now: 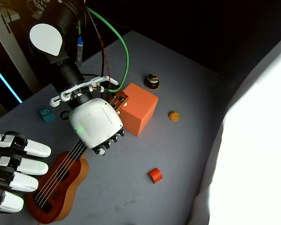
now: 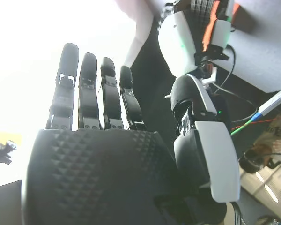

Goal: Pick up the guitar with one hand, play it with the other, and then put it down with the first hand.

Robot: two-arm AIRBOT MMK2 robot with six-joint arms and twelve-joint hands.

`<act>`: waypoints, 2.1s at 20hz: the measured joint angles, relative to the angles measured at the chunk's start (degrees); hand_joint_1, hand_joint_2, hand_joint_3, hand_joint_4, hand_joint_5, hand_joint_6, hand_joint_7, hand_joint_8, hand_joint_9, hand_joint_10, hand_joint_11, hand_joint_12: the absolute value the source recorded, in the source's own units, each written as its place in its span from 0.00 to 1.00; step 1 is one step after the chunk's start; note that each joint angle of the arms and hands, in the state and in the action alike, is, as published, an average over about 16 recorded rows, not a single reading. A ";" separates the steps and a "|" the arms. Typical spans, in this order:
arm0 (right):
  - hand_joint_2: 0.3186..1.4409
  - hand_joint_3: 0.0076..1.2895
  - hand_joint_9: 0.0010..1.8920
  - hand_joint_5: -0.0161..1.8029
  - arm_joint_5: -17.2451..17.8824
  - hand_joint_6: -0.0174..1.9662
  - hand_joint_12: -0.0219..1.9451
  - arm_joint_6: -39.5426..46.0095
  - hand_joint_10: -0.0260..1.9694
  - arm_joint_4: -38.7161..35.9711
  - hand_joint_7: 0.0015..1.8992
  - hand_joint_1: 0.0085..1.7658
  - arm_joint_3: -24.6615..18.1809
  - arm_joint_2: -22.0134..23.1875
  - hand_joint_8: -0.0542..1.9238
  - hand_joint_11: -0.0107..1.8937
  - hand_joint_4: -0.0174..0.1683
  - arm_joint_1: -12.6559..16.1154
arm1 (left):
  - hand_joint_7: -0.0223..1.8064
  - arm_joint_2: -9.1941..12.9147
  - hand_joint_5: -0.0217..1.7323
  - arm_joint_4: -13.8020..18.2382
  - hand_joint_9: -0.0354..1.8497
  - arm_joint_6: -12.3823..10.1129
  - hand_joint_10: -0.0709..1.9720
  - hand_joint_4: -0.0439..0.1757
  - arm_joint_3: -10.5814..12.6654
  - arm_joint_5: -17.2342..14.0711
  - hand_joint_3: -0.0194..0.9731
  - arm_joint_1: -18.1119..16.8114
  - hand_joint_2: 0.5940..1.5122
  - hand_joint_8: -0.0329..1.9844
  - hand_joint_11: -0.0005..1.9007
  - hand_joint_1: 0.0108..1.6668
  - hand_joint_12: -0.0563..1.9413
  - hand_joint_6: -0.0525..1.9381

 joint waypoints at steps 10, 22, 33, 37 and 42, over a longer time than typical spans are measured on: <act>0.93 0.01 0.01 0.04 4.25 0.22 0.50 19.29 0.30 -19.74 0.10 0.17 3.00 -0.05 0.03 0.02 0.11 -0.01 | 0.72 6.25 0.71 -7.32 0.78 4.26 0.97 0.54 -5.61 -4.05 0.00 -4.20 0.54 1.00 0.79 0.88 0.99 0.98; 0.92 0.01 0.01 0.03 7.80 0.23 0.51 35.01 0.29 -36.73 0.11 0.18 3.67 0.76 0.03 0.02 0.11 2.32 | 0.71 15.10 0.70 -17.33 0.76 10.92 0.97 0.55 -12.55 -10.49 0.00 -10.50 0.53 1.00 0.77 0.89 0.98 0.97; 0.92 0.01 0.01 0.03 7.43 0.20 0.43 40.43 0.25 -43.61 0.10 0.17 3.82 1.69 0.04 0.02 0.11 3.27 | 0.71 18.50 0.70 -19.38 0.76 12.41 0.97 0.53 -16.27 -12.43 0.00 -13.52 0.53 1.00 0.76 0.89 0.98 0.97; 0.92 0.01 0.01 0.03 6.68 0.17 0.44 40.55 0.25 -44.08 0.09 0.16 3.85 1.81 0.04 0.02 0.11 3.26 | 0.71 18.57 0.69 -19.44 0.75 12.43 0.97 0.52 -16.78 -12.53 0.00 -13.91 0.53 1.00 0.76 0.89 0.98 0.97; 0.93 0.01 0.01 0.03 6.11 0.19 0.50 40.83 0.28 -44.78 0.09 0.16 3.78 1.82 0.03 0.02 0.10 3.26 | 0.71 18.56 0.69 -19.48 0.75 12.52 0.97 0.51 -16.85 -12.58 0.00 -13.97 0.53 1.00 0.75 0.89 0.98 0.97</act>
